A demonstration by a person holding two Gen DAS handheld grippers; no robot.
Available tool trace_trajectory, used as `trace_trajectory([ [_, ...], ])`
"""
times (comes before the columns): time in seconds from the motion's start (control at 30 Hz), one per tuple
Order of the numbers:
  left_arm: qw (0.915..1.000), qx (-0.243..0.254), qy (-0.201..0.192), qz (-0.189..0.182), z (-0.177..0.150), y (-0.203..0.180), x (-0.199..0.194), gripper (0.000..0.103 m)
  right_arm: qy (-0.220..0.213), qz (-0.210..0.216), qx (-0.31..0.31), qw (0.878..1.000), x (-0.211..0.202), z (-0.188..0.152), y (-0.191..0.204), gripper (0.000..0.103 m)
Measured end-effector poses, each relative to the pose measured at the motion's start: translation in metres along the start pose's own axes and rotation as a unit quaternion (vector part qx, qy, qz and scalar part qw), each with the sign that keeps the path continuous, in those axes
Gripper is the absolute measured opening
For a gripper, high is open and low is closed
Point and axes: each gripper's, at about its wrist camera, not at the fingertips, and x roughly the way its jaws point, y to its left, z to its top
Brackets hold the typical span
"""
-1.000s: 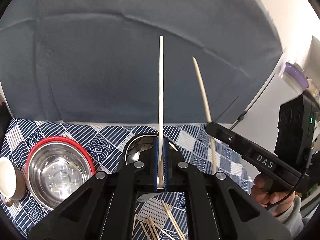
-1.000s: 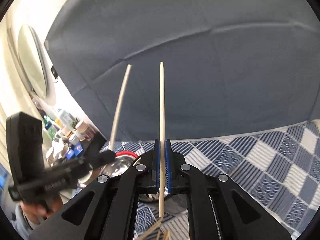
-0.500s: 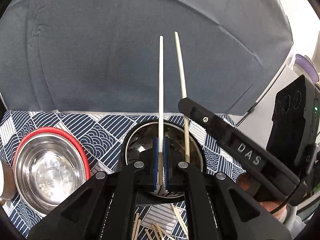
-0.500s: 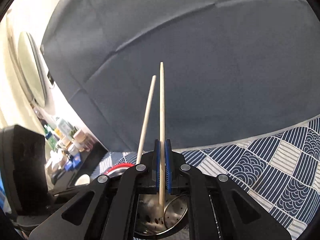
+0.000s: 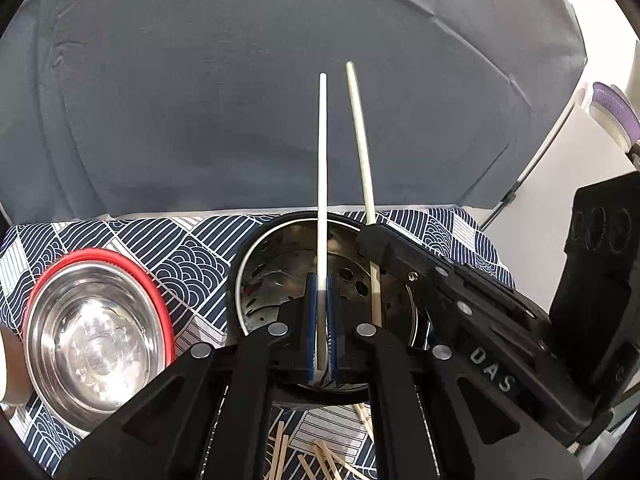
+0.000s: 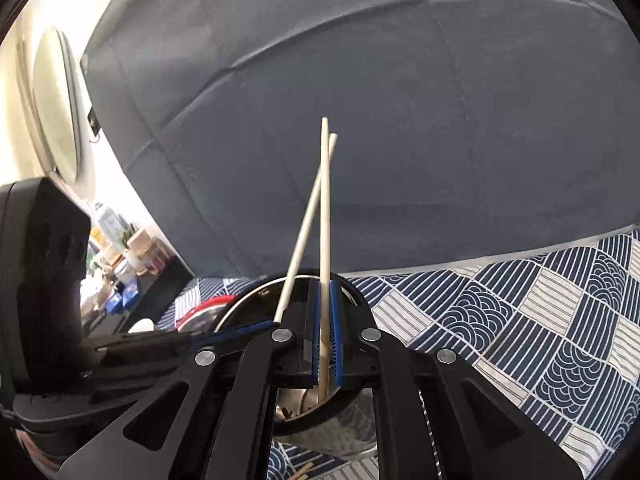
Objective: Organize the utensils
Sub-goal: 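Open the right tool to drop the chopstick into the black holder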
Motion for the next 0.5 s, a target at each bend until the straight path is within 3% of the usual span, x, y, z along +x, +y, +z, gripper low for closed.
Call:
trace_trajectory([
  [0.27, 1.0000, 0.009, 0.004, 0.001, 0.001, -0.002, 0.003, 0.014, 0.003, -0.016, -0.015, 1.000, -0.007, -0.006, -0.001, 0.007],
  [0.37, 0.9999, 0.010, 0.000, 0.002, -0.002, -0.002, -0.002, 0.028, 0.004, -0.014, -0.016, 1.000, -0.011, -0.005, -0.003, 0.006],
  [0.47, 0.9999, 0.009, -0.011, -0.006, -0.004, -0.002, -0.015, 0.049, 0.006, -0.016, -0.025, 1.000, -0.014, -0.004, -0.004, 0.007],
  [0.5, 0.9998, 0.008, -0.018, -0.008, -0.004, -0.002, -0.020, 0.060, 0.005, -0.021, -0.027, 0.999, -0.015, -0.004, -0.004, 0.009],
])
